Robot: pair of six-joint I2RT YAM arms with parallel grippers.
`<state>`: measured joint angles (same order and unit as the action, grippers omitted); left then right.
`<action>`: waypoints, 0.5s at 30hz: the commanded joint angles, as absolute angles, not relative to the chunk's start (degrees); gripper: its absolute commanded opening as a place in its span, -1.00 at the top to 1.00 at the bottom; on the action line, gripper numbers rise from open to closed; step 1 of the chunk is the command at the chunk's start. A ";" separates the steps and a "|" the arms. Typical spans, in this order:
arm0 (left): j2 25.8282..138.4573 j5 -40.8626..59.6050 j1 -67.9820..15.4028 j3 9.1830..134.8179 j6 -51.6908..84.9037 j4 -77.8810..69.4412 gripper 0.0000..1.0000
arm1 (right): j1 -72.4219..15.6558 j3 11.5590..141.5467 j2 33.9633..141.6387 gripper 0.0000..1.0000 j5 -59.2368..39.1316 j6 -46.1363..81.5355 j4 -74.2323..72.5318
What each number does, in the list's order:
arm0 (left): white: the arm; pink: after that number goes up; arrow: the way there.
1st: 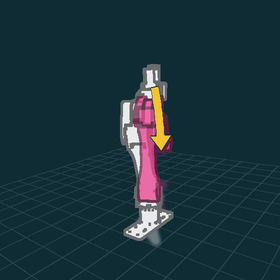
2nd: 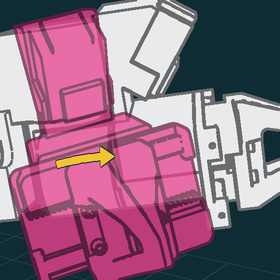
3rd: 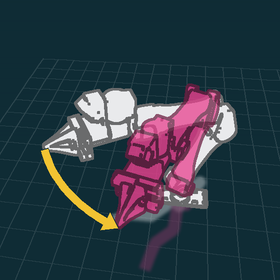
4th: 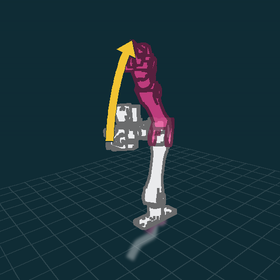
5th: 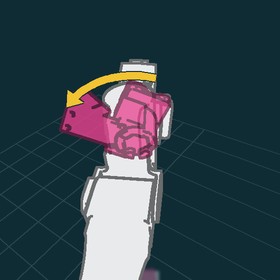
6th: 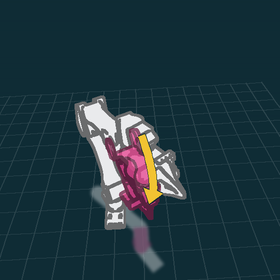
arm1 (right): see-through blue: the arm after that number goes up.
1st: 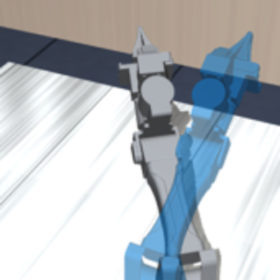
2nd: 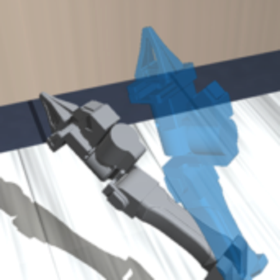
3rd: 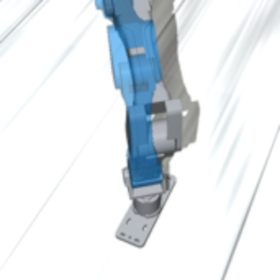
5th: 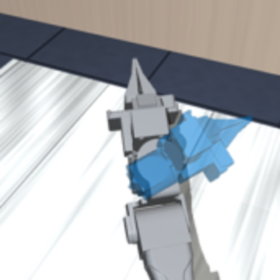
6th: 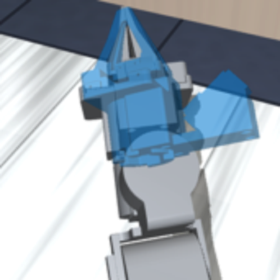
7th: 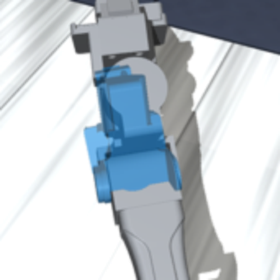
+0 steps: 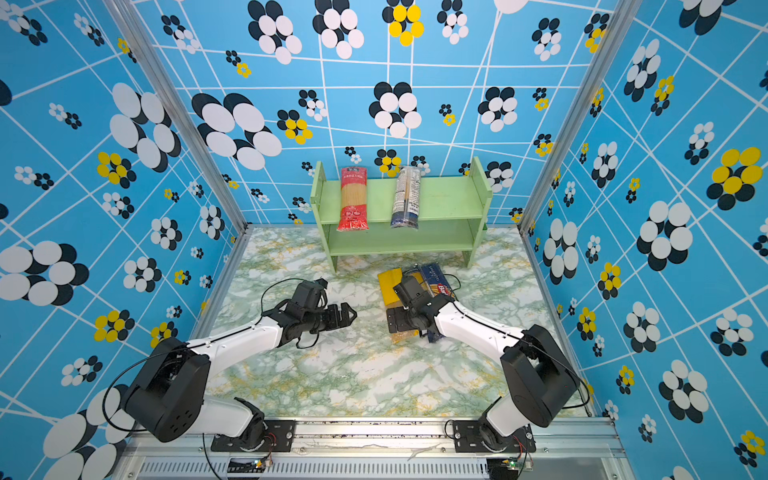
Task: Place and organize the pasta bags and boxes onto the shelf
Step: 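Move the right gripper over the yellow-topped spaghetti package on the table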
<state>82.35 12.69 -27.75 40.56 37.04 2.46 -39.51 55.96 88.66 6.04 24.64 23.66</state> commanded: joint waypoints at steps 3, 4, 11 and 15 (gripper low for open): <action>82.38 13.27 -27.40 39.65 37.54 1.38 -0.98 | -40.59 57.23 91.67 -0.95 8.57 24.52 23.68; 82.36 13.28 -27.38 39.64 37.57 1.39 -0.98 | -40.85 57.39 92.13 -0.95 8.98 24.57 23.71; 82.26 13.14 -27.42 39.20 37.54 1.41 -0.99 | -42.00 58.07 94.44 -0.95 9.84 24.62 22.68; 82.27 13.10 -27.38 39.13 37.56 1.23 -0.99 | -42.34 58.26 95.24 -0.94 9.58 24.72 22.07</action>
